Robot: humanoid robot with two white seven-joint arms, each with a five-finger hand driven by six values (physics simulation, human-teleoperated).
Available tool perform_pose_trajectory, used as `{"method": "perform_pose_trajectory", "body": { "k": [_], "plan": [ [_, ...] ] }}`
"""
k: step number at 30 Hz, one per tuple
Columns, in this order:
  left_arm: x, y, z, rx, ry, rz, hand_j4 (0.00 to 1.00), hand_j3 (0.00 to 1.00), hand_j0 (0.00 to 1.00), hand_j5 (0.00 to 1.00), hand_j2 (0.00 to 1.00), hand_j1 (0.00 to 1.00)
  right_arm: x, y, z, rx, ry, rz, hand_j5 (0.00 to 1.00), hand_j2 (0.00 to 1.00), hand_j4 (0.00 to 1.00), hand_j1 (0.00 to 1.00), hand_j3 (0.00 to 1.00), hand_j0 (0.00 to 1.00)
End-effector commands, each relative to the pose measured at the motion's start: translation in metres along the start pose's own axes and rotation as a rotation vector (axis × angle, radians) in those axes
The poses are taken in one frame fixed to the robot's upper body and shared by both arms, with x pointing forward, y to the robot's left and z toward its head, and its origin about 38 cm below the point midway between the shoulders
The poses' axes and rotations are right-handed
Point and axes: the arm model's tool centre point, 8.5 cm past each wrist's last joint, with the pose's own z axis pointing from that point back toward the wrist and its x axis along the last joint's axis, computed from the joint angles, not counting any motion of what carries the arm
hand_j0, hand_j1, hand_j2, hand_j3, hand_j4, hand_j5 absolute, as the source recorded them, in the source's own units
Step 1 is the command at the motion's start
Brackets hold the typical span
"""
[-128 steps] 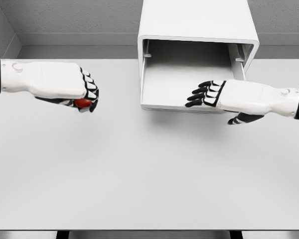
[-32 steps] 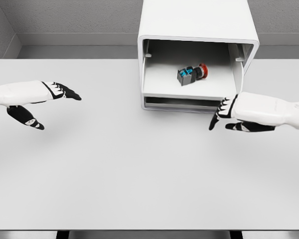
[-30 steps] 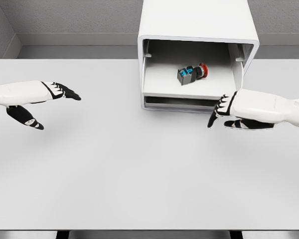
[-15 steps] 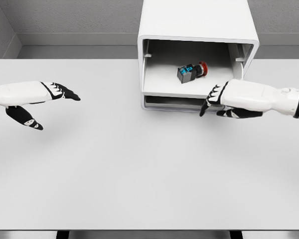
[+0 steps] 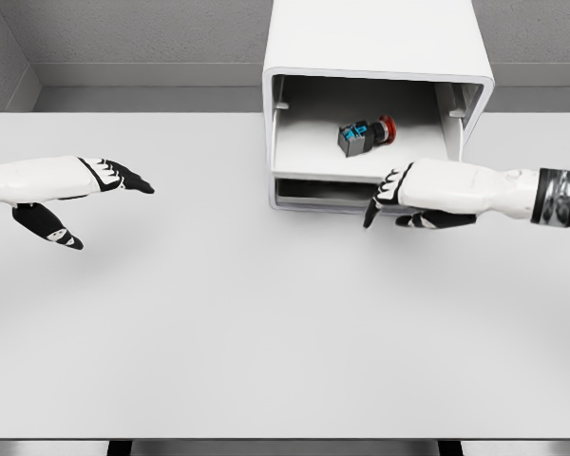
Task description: Slide open multi-storey tabletop storage cabinets and put open load switch and slide close multi-storey tabletop storage cabinets
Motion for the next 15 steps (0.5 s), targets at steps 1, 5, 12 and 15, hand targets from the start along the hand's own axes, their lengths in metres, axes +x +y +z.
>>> {"method": "perform_pose_trajectory", "body": {
  "k": [1,5,12,15],
  "plan": [
    [0.0,0.001,0.0,0.004,0.0,0.006,1.0,1.0,1.0,1.0,1.0,1.0,-0.007,0.003,0.001,-0.001,0.017,-0.021,0.6,0.6,0.6,0.6,0.6,0.6],
    [0.0,0.0,0.0,0.003,0.0,0.006,1.0,1.0,1.0,1.0,1.0,1.0,-0.023,-0.001,0.003,-0.016,0.055,-0.041,0.6,0.6,0.6,0.6,0.6,0.6],
    [0.0,0.0,0.0,0.003,0.0,0.006,1.0,1.0,1.0,1.0,1.0,1.0,-0.035,-0.006,0.002,-0.033,0.081,-0.055,0.61,0.61,0.61,0.61,0.61,0.61],
    [0.0,0.0,0.0,0.003,0.0,0.006,1.0,1.0,1.0,1.0,1.0,1.0,-0.036,-0.008,0.001,-0.036,0.081,-0.052,0.61,0.61,0.61,0.61,0.61,0.61]
  ]
}}
